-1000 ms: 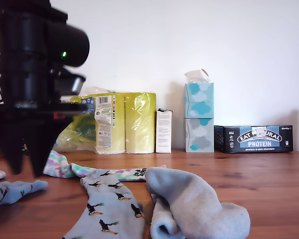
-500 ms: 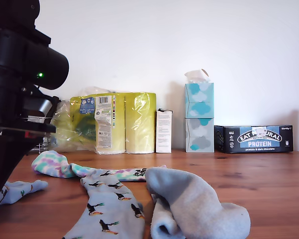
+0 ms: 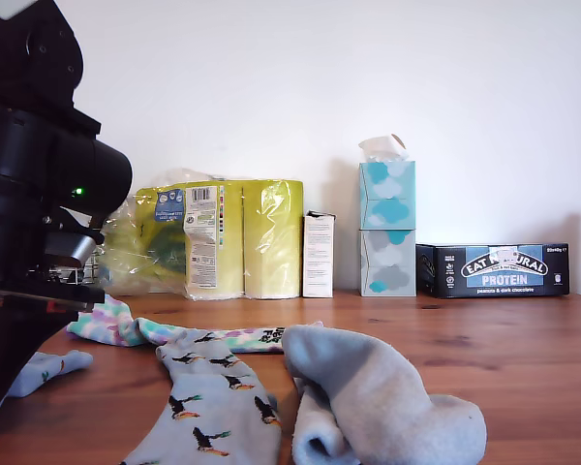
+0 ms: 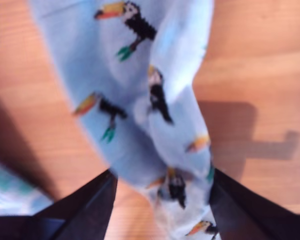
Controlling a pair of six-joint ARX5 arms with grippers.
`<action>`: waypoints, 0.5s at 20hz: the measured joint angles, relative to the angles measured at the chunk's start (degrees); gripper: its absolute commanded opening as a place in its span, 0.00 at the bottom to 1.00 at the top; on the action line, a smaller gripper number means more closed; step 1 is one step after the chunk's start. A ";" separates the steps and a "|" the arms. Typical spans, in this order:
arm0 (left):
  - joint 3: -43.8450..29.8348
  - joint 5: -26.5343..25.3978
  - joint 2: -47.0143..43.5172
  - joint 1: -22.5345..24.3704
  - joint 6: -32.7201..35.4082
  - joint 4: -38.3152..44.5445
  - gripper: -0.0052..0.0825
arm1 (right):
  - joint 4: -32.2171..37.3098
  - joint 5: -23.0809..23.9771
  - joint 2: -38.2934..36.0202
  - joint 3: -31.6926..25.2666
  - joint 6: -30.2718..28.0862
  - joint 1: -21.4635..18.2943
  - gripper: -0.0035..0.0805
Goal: Pair up the socks based on colour and pattern, by placing each sock on top of its pair
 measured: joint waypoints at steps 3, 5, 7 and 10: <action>-0.02 0.28 -0.04 0.00 0.04 1.03 0.47 | 0.02 0.00 0.00 0.00 -0.02 0.00 0.03; -0.02 1.11 -0.04 0.00 0.28 1.77 0.14 | 0.02 0.02 0.00 0.00 -0.02 0.00 0.03; -0.02 3.04 -0.02 0.00 2.19 3.37 0.04 | 0.02 0.02 0.00 0.00 -0.02 0.00 0.03; -0.02 5.22 -0.02 0.00 4.37 5.49 0.04 | 0.04 0.02 0.00 0.00 -0.04 0.00 0.03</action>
